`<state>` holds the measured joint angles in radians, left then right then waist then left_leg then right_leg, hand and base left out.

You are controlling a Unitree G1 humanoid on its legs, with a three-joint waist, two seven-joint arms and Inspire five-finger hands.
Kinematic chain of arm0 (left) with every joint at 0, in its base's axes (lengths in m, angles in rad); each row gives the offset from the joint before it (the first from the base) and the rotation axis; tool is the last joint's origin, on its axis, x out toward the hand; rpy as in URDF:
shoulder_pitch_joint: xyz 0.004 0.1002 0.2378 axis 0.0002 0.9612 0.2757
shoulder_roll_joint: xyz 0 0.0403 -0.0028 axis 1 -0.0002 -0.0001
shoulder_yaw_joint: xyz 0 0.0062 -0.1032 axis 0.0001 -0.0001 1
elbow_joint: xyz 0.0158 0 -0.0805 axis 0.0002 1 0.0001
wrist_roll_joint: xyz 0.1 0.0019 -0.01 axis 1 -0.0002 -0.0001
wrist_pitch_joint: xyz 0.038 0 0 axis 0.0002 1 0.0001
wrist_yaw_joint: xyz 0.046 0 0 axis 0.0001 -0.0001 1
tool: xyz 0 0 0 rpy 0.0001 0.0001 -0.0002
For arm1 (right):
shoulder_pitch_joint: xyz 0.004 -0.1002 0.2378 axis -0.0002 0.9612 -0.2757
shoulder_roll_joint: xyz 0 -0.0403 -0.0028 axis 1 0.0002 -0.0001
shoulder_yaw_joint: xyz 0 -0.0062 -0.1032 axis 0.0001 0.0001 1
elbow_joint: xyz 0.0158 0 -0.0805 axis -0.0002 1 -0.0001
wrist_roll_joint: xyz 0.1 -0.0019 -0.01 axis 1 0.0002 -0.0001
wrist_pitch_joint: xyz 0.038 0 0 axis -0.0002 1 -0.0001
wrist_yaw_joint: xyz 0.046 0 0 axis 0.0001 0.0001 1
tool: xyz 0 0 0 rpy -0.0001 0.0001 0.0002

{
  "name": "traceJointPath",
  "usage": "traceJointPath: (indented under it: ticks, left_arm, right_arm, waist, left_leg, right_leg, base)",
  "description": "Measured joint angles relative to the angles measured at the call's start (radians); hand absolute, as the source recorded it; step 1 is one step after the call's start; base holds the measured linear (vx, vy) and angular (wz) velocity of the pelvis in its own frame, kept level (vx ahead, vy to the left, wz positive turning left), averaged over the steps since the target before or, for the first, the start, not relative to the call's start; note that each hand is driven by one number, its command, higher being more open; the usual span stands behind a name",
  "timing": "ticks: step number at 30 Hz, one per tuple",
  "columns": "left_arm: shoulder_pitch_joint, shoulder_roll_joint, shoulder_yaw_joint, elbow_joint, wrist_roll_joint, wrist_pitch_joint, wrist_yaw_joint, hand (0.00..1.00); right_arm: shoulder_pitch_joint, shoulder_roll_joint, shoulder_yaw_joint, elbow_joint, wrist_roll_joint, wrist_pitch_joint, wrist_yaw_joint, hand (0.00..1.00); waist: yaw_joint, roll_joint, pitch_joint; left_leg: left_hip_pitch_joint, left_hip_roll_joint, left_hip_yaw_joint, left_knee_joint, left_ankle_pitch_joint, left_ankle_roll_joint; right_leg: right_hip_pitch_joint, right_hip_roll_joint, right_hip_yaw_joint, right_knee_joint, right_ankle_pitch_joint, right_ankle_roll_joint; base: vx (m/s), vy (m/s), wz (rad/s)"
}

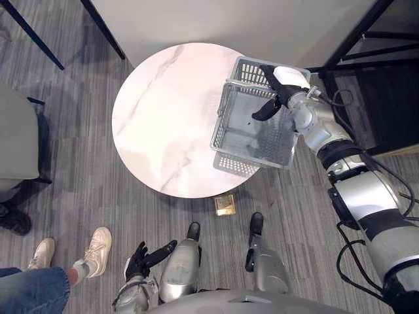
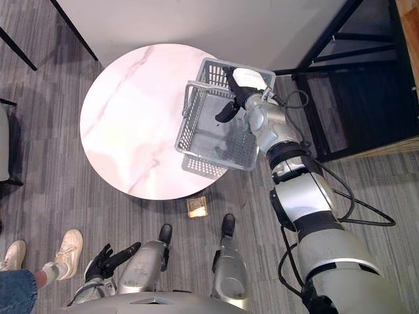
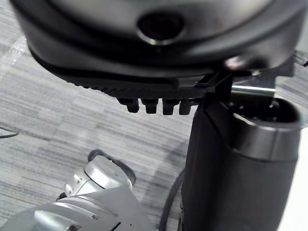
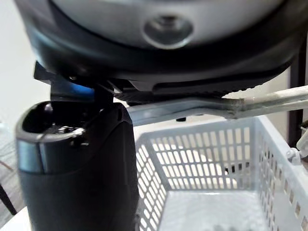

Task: Pick vegetable in the basket

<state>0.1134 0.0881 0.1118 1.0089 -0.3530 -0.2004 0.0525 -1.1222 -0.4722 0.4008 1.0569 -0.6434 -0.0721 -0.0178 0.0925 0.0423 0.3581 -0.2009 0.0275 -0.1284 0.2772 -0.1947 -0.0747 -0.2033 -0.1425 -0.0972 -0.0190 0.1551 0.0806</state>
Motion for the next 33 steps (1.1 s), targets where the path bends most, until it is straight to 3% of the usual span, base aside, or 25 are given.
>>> traceJointPath:
  ticks: [8, 16, 22, 26, 29, 33]
  left_arm:
    - [-0.006, 0.005, -0.020, 0.000, -0.021, 0.001, 0.002, 1.00]
    - [-0.006, 0.006, -0.019, 0.001, -0.034, 0.008, 0.006, 1.00]
    - [-0.005, 0.008, -0.001, -0.008, -0.029, 0.012, 0.010, 1.00]
    - [-0.002, 0.017, 0.046, -0.011, 0.012, 0.031, 0.010, 1.00]
    - [0.010, 0.025, 0.093, -0.012, 0.051, 0.035, 0.008, 1.00]
    - [0.028, 0.024, 0.129, -0.006, 0.094, 0.052, 0.008, 1.00]
  right_arm:
    - [-0.010, -0.005, 0.011, -0.004, -0.097, -0.002, 0.009, 0.00]
    - [-0.007, -0.012, 0.061, -0.020, -0.094, -0.002, 0.030, 0.00]
    - [0.048, -0.014, 0.061, -0.237, 0.038, -0.003, 0.050, 0.00]
    - [0.128, -0.057, 0.050, -0.423, 0.120, -0.004, 0.051, 0.00]
    - [0.212, -0.108, -0.002, -0.566, 0.195, -0.007, 0.050, 0.00]
    - [0.390, -0.124, -0.101, -0.732, 0.273, -0.019, 0.050, 0.00]
  waist:
    - [0.008, 0.000, 0.005]
    - [0.009, -0.007, 0.008]
    - [-0.010, -0.025, 0.011]
    - [-0.023, -0.061, -0.005]
    - [-0.054, -0.095, -0.025]
    - [-0.072, -0.111, -0.081]
  left_leg:
    - [0.001, 0.003, 0.009, 0.002, -0.001, -0.001]
    - [0.039, 0.012, 0.024, -0.002, -0.007, -0.004]
    - [0.073, 0.027, 0.042, -0.006, -0.012, -0.008]
    - [0.106, 0.037, 0.072, -0.020, -0.015, -0.011]
    - [0.125, 0.040, 0.087, -0.022, -0.019, -0.011]
    - [0.154, 0.042, 0.125, -0.025, -0.032, -0.008]
  right_leg:
    - [-0.005, 0.004, 0.022, 0.000, 0.000, 0.000]
    - [0.020, 0.014, 0.041, 0.000, 0.000, 0.000]
    - [0.041, 0.027, 0.061, -0.001, 0.000, 0.000]
    - [0.051, 0.038, 0.089, -0.002, 0.000, 0.000]
    - [0.060, 0.042, 0.106, -0.003, 0.000, 0.001]
    - [0.069, 0.046, 0.141, -0.006, 0.002, 0.003]
  base:
    - [-0.01, 0.008, -0.03]
    - [-0.01, 0.013, -0.06]
    - [-0.01, 0.019, -0.10]
    - [-0.01, 0.027, -0.22]
    - [-0.01, 0.041, -0.17]
    - [-0.02, 0.063, -0.26]
